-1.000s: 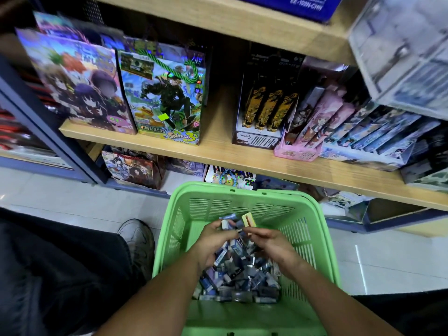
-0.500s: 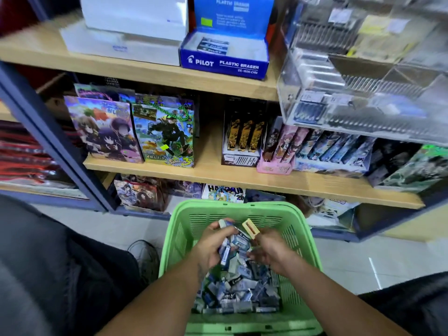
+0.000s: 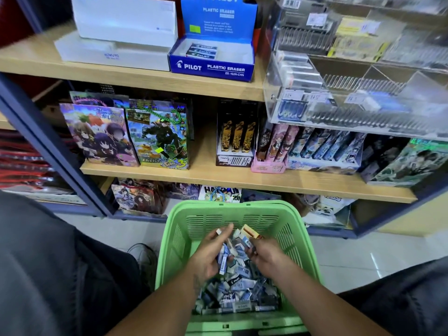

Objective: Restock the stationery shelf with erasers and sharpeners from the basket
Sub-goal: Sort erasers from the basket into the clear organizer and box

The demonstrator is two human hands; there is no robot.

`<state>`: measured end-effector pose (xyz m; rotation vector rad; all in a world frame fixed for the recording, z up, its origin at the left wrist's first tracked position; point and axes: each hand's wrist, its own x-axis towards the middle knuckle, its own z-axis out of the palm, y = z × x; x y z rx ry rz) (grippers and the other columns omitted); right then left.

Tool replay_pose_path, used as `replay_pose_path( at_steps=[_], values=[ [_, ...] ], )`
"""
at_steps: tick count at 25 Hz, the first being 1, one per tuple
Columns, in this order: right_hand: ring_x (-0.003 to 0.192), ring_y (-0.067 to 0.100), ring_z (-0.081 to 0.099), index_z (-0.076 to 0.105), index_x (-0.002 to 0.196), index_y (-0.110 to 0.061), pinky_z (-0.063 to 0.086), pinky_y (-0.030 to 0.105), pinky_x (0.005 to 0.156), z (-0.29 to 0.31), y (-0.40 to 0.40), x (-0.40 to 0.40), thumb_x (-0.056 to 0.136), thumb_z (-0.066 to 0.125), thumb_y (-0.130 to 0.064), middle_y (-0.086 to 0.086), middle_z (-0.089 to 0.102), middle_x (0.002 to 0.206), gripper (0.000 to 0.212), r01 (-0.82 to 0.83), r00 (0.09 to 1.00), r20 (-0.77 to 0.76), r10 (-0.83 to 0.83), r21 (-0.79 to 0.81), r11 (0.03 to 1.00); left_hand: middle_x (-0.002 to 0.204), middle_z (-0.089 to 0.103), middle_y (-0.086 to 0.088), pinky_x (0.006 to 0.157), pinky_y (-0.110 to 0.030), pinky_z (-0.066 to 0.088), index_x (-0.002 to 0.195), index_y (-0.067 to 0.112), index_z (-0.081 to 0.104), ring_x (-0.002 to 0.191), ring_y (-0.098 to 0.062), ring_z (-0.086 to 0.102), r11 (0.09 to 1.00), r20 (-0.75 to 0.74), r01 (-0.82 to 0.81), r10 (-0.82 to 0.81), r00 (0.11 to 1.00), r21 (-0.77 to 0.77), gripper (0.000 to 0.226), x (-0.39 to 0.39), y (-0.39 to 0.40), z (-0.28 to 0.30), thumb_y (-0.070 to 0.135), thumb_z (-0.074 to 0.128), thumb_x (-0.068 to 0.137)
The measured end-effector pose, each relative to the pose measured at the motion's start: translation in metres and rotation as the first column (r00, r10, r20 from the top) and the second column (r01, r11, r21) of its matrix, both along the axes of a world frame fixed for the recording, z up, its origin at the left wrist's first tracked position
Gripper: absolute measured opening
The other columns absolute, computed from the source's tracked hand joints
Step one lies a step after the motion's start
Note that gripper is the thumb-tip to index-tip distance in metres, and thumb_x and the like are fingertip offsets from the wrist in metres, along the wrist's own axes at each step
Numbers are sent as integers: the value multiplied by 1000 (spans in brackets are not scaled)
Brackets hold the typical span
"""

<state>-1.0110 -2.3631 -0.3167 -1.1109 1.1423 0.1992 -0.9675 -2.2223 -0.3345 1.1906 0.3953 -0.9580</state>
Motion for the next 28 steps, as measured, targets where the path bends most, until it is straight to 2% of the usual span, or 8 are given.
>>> replay_pose_path(
  at_steps=[4,10,13,15,18,20,23,28],
  values=[
    [70,28,67,57,109,12,57,34,54,-16,14,3,96,56,4,27,67,101,15,38,999,-8,-39,-75,996,99,75,-13,58,-31,55,121,15,61,75,-26,69,999,-5,1,-1,1000,-48,60,-8,-6,-12,24,87,68],
    [54,18,58,60,105,-13,47,24,46,-3,26,2,101,53,-10,7,67,74,9,-321,942,31,335,-212,923,93,75,-16,51,-30,53,121,11,60,66,-28,71,980,-32,-197,196,980,-22,51,-5,-9,-21,6,83,76],
    [60,20,61,56,103,-19,45,28,57,-1,21,4,99,56,-14,8,69,75,6,-407,907,6,421,-245,880,105,73,-23,69,-48,58,130,14,54,80,-39,72,971,-106,-238,234,966,-27,65,-2,-5,-20,4,81,72],
    [61,20,64,50,103,-24,45,27,57,4,16,4,99,56,-16,10,72,77,10,-442,890,-14,456,-273,854,103,73,-23,77,-56,56,125,14,57,80,-41,72,982,-85,-186,185,979,-7,54,-3,-4,-16,4,77,75],
    [59,17,68,57,112,-19,47,23,52,4,8,7,97,61,-26,6,75,75,17,-516,851,-91,517,-323,793,92,74,-20,59,-43,57,110,9,63,67,-33,71,988,-57,-155,156,986,20,30,-7,-6,-9,3,70,81],
    [61,15,66,65,106,-14,49,24,56,8,2,10,94,66,-31,3,74,79,21,-580,807,-167,566,-400,709,100,74,-17,68,-42,57,109,10,65,82,-32,70,988,-30,-143,145,989,48,30,-7,-5,-9,6,71,80],
    [63,19,61,62,99,-4,52,30,61,17,-6,10,92,69,-15,11,67,83,15,-508,858,-75,508,-266,819,101,68,-11,96,-53,49,105,14,63,96,-32,64,988,-33,-147,149,988,49,29,-1,-3,-2,4,71,80],
    [64,18,66,58,115,-16,55,30,63,49,-23,11,92,64,-4,14,71,95,26,-550,832,-30,554,-184,815,118,62,-14,85,-47,56,109,8,63,110,-32,57,998,-13,-62,62,998,4,42,10,4,19,1,74,69]
  ],
)
